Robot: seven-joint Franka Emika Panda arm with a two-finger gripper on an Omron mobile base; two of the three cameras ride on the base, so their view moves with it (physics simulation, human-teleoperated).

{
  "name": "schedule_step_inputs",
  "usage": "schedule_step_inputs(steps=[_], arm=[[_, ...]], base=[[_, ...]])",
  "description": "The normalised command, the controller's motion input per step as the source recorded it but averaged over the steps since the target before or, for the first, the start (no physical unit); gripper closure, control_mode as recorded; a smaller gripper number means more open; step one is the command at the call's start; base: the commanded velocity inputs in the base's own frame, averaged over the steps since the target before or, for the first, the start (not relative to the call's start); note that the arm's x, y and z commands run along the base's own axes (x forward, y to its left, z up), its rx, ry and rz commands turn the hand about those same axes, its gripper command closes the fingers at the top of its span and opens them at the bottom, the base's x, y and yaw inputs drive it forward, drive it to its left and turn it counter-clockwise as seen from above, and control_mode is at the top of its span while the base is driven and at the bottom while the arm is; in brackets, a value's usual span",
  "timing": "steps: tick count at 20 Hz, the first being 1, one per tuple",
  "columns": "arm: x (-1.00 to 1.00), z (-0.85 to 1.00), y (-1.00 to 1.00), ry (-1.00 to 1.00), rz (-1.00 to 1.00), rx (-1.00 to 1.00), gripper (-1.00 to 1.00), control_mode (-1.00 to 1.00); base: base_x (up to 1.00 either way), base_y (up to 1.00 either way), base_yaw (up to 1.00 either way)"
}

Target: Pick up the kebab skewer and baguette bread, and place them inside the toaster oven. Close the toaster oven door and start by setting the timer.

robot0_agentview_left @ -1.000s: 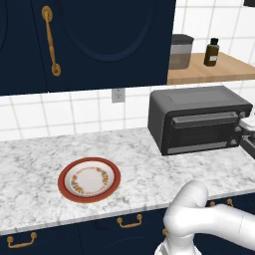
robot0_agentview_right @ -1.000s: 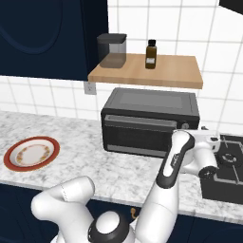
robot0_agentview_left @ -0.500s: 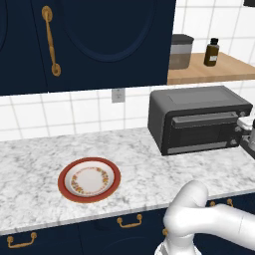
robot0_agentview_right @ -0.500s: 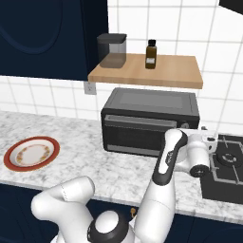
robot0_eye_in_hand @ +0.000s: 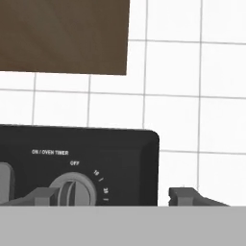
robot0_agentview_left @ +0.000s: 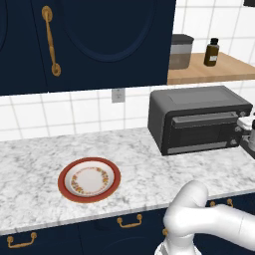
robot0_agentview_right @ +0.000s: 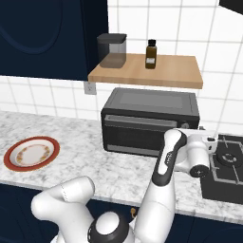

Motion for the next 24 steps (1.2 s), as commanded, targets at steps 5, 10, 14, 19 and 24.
schedule_step_inputs(steps=[5,10,14,19,24], arm=[[0.0,0.0,-0.08,-0.06,-0.1,0.0,1.0,-1.0],[0.0,0.01,-0.01,-0.06,-0.1,0.0,1.0,-1.0],[0.0,0.08,0.0,-0.05,-0.05,0.0,1.0,-1.0],[0.0,0.16,0.0,-0.04,0.0,0.0,1.0,-1.0],[0.0,0.29,0.01,0.0,0.0,0.0,1.0,-1.0]], base=[[0.0,0.0,0.0],[0.0,0.0,0.0],[0.0,0.0,0.0],[0.0,0.0,0.0],[0.0,0.0,0.0]])
